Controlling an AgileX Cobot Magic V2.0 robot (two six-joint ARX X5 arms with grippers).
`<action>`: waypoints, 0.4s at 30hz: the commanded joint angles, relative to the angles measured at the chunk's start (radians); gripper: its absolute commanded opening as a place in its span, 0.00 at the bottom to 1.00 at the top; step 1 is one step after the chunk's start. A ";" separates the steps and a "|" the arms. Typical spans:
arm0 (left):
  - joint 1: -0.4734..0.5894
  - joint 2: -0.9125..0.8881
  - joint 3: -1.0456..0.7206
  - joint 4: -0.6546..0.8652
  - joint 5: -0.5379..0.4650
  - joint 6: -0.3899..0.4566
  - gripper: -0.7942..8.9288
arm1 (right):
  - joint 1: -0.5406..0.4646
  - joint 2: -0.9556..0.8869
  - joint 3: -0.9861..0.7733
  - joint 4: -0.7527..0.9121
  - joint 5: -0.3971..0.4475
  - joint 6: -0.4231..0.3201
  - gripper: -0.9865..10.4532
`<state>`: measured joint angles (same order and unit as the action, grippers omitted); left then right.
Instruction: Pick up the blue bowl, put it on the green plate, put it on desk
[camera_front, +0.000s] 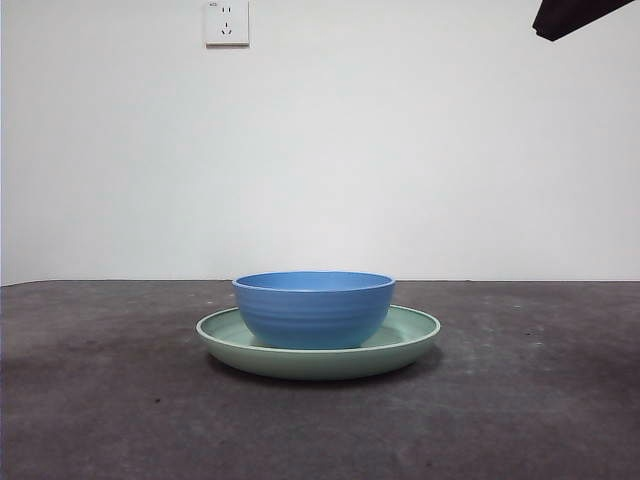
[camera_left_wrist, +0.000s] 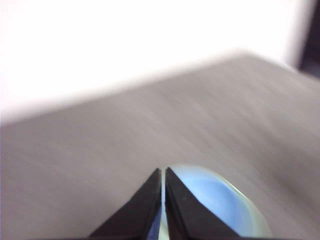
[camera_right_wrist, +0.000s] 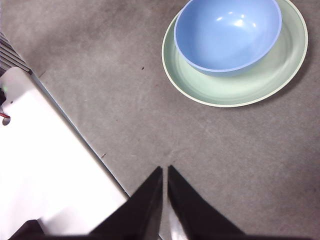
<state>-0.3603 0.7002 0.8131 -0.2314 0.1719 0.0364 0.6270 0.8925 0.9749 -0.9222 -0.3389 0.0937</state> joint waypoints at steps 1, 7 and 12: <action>0.074 -0.072 -0.063 0.153 -0.073 0.016 0.09 | 0.008 0.008 0.013 0.010 0.000 -0.008 0.10; 0.256 -0.277 -0.260 0.286 -0.103 0.065 0.09 | 0.008 0.008 0.013 0.010 0.000 -0.008 0.10; 0.349 -0.419 -0.431 0.284 -0.103 0.084 0.09 | 0.008 0.008 0.013 0.010 0.000 -0.008 0.10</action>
<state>-0.0189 0.2958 0.4065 0.0483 0.0727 0.0971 0.6270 0.8925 0.9749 -0.9222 -0.3389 0.0937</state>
